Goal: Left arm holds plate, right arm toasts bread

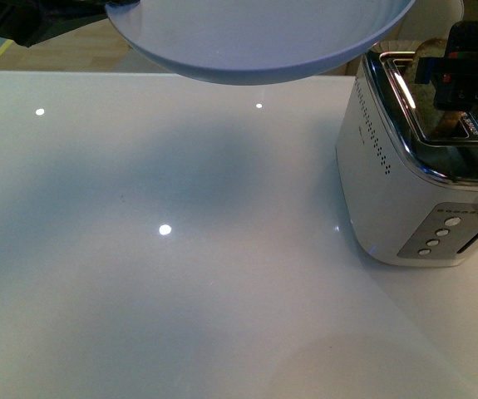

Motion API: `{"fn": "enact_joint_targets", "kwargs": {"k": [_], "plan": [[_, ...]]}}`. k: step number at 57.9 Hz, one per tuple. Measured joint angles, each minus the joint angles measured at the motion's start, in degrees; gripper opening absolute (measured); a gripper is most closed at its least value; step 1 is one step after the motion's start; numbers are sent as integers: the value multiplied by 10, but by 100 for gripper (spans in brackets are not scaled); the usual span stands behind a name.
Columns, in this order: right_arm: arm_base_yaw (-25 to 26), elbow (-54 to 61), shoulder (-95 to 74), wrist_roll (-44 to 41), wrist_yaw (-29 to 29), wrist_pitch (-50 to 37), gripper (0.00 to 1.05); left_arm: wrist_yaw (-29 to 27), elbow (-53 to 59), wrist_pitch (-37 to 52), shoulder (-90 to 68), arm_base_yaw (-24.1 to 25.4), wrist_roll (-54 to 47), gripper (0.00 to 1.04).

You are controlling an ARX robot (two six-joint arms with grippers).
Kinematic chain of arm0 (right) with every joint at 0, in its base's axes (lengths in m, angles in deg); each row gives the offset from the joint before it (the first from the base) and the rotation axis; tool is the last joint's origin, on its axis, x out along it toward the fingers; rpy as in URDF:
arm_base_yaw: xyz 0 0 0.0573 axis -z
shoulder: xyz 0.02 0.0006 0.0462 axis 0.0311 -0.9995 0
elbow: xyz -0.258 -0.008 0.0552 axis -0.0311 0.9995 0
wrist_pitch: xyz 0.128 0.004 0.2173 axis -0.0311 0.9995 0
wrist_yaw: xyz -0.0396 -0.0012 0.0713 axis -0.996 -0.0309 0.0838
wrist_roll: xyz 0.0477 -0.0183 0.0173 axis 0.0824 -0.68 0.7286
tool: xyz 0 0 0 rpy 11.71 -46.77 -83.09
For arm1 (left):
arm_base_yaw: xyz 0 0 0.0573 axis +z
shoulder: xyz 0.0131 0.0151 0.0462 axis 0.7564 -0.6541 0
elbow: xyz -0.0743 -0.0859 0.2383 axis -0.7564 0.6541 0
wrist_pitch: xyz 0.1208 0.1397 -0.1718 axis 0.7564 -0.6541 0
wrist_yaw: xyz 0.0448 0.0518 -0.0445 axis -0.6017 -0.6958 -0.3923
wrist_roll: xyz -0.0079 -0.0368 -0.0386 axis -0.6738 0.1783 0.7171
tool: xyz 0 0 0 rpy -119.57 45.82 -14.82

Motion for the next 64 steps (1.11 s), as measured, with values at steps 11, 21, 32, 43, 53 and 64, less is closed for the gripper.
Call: {"fn": "enact_joint_targets", "kwargs": {"k": [11,21,32,43,53,64], "plan": [[9,21,41,22,4,0,92,0,0,0,2,1,0,3],[25,47,131,55,17,14,96,0,0,0,4,1,0,3],[41,96,252,64,17,50,96,0,0,0,5,1,0,3],[54,179,291,-19,31,-121,72,2,2,1,6,1,0,3],[69,242,346,-46,45,-134,44,2,3,1,7,3,0,3],[97,291,407,-55,84,-119,13,0,3,0,7,3,-1,3]]}}
